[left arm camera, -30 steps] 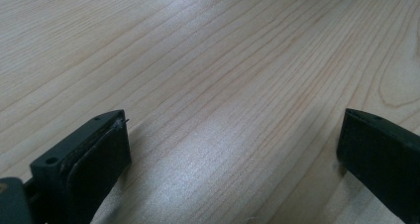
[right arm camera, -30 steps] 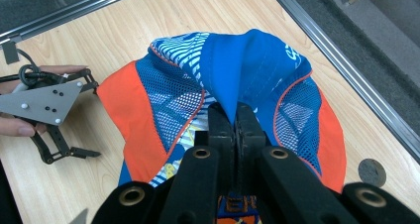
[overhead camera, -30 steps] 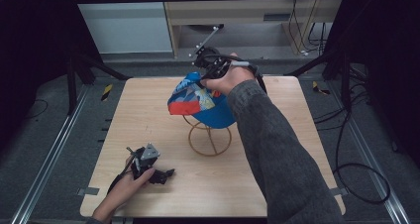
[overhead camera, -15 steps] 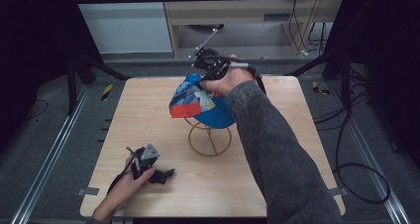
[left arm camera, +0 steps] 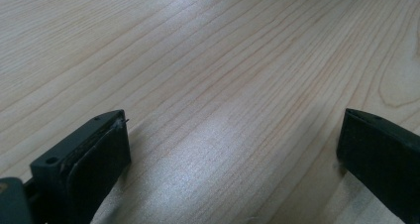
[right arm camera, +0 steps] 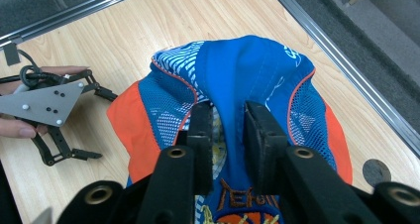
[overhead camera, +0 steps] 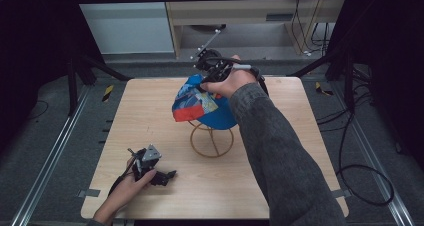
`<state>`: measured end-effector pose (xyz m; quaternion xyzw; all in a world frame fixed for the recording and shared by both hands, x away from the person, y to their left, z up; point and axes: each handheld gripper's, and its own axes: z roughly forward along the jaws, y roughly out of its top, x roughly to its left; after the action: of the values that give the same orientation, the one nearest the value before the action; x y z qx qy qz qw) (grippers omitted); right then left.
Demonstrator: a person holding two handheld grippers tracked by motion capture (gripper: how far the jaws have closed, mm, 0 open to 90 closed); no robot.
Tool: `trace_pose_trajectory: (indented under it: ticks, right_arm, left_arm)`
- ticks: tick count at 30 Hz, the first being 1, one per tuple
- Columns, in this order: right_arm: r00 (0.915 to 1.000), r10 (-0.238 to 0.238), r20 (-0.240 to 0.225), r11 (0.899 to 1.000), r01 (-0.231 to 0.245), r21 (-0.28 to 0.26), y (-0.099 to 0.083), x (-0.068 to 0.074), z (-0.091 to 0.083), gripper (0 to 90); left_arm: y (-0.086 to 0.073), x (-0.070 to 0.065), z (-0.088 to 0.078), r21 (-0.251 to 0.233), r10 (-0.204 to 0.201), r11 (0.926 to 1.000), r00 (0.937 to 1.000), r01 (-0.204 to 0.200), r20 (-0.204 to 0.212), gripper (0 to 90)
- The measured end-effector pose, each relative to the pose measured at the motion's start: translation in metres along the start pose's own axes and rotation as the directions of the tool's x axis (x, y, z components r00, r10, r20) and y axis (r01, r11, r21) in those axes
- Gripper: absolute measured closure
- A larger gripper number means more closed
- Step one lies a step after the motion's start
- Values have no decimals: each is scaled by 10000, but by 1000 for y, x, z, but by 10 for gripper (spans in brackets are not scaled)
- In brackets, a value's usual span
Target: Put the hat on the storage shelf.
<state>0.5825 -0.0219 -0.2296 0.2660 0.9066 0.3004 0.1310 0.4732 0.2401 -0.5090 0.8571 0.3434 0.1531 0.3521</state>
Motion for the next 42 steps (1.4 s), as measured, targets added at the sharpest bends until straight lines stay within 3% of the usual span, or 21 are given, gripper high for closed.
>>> trace_pose_trajectory:
  ticks: [17, 34, 42]
  right_arm:
    - [9997, 254, 46, 9991, -252, -330, -5, 0, -10, 569]
    - [9977, 680, 55, 9926, -670, -1014, -26, -2, -36, 519]
    - [9962, 844, 217, 9869, -806, -1398, -33, -3, -50, 453]
  left_arm:
    - [0, 0, 0, 23, 26, 10000, 10000, -26, 8, 0]
    - [0, 0, 0, 19, 24, 10000, 10000, -24, 19, 0]
    - [0, 0, 0, 23, 28, 10000, 10000, -28, 21, 0]
